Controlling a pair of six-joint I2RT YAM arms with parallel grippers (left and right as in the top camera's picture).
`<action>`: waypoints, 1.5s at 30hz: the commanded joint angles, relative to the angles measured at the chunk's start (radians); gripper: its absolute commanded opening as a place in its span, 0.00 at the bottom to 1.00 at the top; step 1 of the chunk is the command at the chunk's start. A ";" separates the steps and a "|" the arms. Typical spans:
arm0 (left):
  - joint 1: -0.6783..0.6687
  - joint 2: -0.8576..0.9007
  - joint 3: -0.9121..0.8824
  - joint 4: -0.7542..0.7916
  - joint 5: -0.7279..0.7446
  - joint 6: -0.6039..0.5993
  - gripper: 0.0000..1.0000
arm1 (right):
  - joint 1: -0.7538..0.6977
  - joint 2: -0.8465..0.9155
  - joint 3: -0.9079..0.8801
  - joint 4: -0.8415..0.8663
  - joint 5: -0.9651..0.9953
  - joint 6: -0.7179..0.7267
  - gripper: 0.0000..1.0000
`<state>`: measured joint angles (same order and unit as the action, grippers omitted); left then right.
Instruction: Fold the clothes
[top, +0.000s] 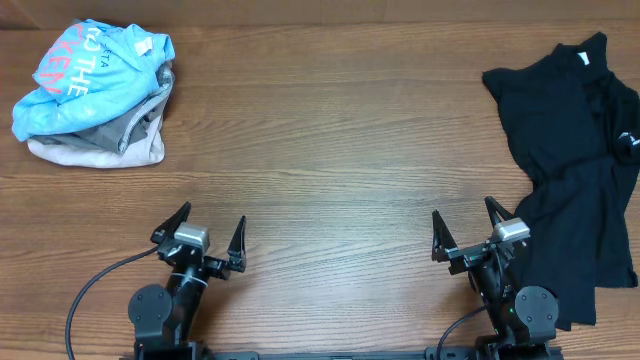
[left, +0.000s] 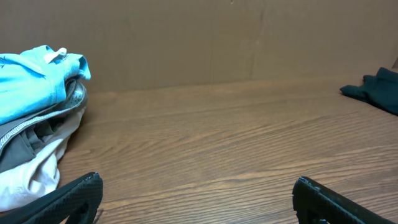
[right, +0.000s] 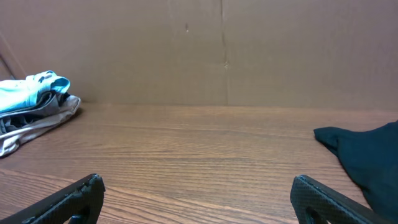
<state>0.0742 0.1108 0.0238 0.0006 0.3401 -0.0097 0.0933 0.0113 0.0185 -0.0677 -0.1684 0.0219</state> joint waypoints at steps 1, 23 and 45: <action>0.011 -0.075 -0.019 -0.052 -0.023 -0.011 1.00 | 0.001 -0.008 -0.011 0.005 0.000 0.004 1.00; 0.011 -0.106 -0.019 -0.048 -0.026 0.017 1.00 | 0.001 -0.008 -0.011 0.005 0.000 0.004 1.00; 0.011 -0.106 -0.019 -0.048 -0.026 0.017 1.00 | 0.001 -0.008 -0.011 0.005 0.000 0.005 1.00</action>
<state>0.0746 0.0151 0.0105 -0.0517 0.3195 -0.0010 0.0933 0.0113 0.0185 -0.0681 -0.1684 0.0231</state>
